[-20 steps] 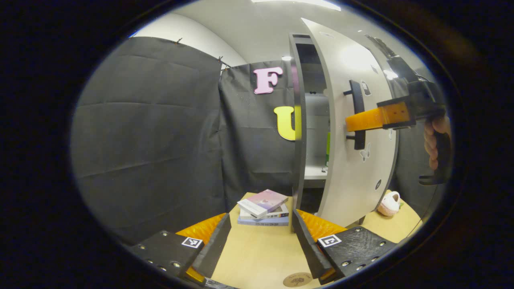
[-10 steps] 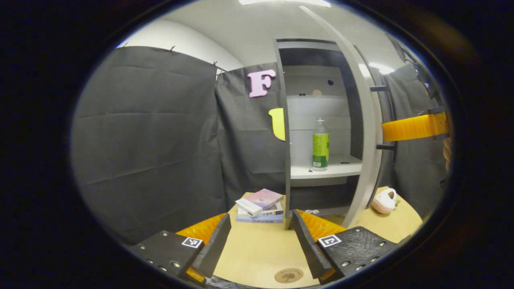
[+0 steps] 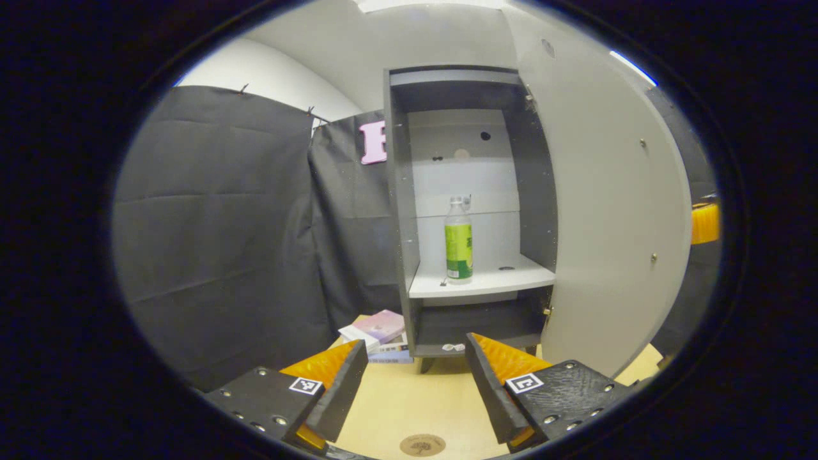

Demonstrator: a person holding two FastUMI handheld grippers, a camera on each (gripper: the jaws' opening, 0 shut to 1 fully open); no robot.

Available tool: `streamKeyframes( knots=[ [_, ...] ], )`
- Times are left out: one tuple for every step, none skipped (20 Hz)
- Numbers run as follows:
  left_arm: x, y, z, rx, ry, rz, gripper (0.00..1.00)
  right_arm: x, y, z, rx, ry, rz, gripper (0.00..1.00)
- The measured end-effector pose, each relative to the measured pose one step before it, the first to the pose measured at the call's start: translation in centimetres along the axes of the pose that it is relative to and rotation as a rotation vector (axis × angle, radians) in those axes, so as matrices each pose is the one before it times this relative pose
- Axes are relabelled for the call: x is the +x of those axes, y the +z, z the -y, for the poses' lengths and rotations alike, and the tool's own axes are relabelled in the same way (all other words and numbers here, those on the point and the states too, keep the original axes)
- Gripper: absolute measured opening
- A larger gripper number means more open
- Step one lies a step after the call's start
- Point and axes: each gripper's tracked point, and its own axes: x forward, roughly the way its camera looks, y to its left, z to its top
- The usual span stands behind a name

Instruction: Open the cabinet door with the right hand, grasp the bottle in the cabinet with the left hand and place it on the coaster, then close the cabinet door with the right hand.

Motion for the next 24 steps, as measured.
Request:
streamKeyframes(
  knots=[
    [0.259, 0.72, 0.703, 0.01154, -0.00817, 0.01063, 0.88, -0.404, -0.041, 0.403, 0.00292, -0.03298, 0.00291, 0.16],
    [0.275, 0.434, 0.763, 0.00916, -0.00883, 0.01014, 0.88, -0.465, 0.046, 0.366, 0.00037, -0.03393, 0.00309, 0.16],
    [0.255, 0.467, 0.608, 0.00977, -0.0076, 0.01141, 0.88, -0.64, 0.125, 0.267, -0.00149, -0.03213, 0.00485, 0.17],
    [0.357, 0.476, 0.525, 0.0116, -0.00365, 0.01186, 0.88, -0.513, 0.108, 0.263, 0.0049, -0.03635, 0.00366, 0.17],
    [0.469, 0.497, 0.546, 0.00969, -0.00547, 0.01319, 0.88, -0.27, -0.014, 0.239, 0.00846, -0.0382, 0.00432, 0.17],
    [0.504, 0.333, 0.527, 0.01045, -0.00464, 0.01193, 0.88, -0.439, -0.03, 0.325, 0.00538, -0.03542, 0.00471, 0.17],
    [0.877, 0.351, 0.503, 0.01043, -0.00443, 0.01072, 0.91, -0.846, -0.02, 0.38, 0.00317, -0.03094, 0.00442, 0.17],
    [1.042, 0.256, 0.449, 0.00706, -0.01059, 0.00968, 0.94, -0.754, 0.004, 0.21, 0.00331, -0.0281, -0.00044, 0.17],
    [0.903, 0.223, 0.362, 0.00373, -0.01345, 0.01143, 0.94, -0.869, -0.172, 0.096, 0.00833, -0.03013, 0.00069, 0.16],
    [1.309, 0.21, 0.253, 0.00523, -0.01014, 0.00959, 0.94, -0.846, -0.138, 0.13, 0.01099, -0.03463, 0.00126, 0.16],
    [1.321, 0.295, 0.129, 0.00387, -0.01048, 0.00755, 0.94, -0.977, -0.161, 0.275, 0.00612, -0.03646, 0.00211, 0.16],
    [1.486, 0.139, 0.227, -0.00079, -0.01241, 0.00644, 0.94, -0.912, -0.221, 0.273, 0.00591, -0.03585, -0.00331, 0.16],
    [1.545, 0.083, 0.215, -0.00344, -0.01518, 0.00414, 0.9, -1.088, -0.482, -0.023, 0.00805, -0.03152, -0.00467, 0.16],
    [1.589, 0.019, 0.221, -0.00504, -0.01979, 0.00501, 0.86, -0.867, -0.346, 0.006, 0.00976, -0.02073, 0.00046, 0.13],
    [1.734, 0.008, 0.026, 0.00232, -0.01012, 0.00419, 0.82, -1.074, -0.413, -0.437, 0.01332, -0.0121, -0.00204, 0.1],
    [1.734, -0.322, -0.26, 0.00901, -0.00365, -0.00275, 0.94, -1.092, -0.405, -0.387, 0.01095, -0.0098, -0.0019, 0.1],
    [1.705, -0.261, -0.156, 0.00935, -0.00373, -0.00003, 0.94, -1.209, -0.538, -0.172, 0.00662, -0.01024, -0.00766, 0.1],
    [1.799, -0.193, 0.155, 0.00022, -0.00997, 0.00183, 0.94, -0.846, -0.771, -0.089, 0.00392, -0.01788, -0.01273, 0.11],
    [1.701, -0.134, -0.005, -0.00524, -0.00729, 0.00111, 0.88, -0.49, -0.591, -0.051, 0.00816, -0.01781, -0.00258, 0.14],
    [1.535, -0.115, -0.365, -0.01041, 0.00045, 0.00059, 0.88, -0.558, -0.096, 0.306, 0.01395, -0.02541, 0.00442, 0.17],
    [1.538, -0.104, -0.296, -0.01874, -0.0019, -0.00007, 0.88, -0.543, -0.158, 0.565, 0.01547, -0.03164, -0.00396, 0.23],
    [1.286, -0.216, -0.054, -0.02238, -0.00769, 0.0013, 0.88, -0.63, 0.105, 0.615, 0.01818, -0.03239, 0.00279, 0.31],
    [1.149, -0.115, -0.17, -0.01622, -0.0037, 0.00152, 0.88, -0.336, 0.293, 0.752, 0.02239, -0.02827, 0.00155, 0.48],
    [1.222, -0.263, -0.19, -0.00852, -0.00383, 0.00091, 0.88, -0.158, 0.022, 0.624, 0.02708, -0.0231, 0.00373, 0.56]
  ],
)
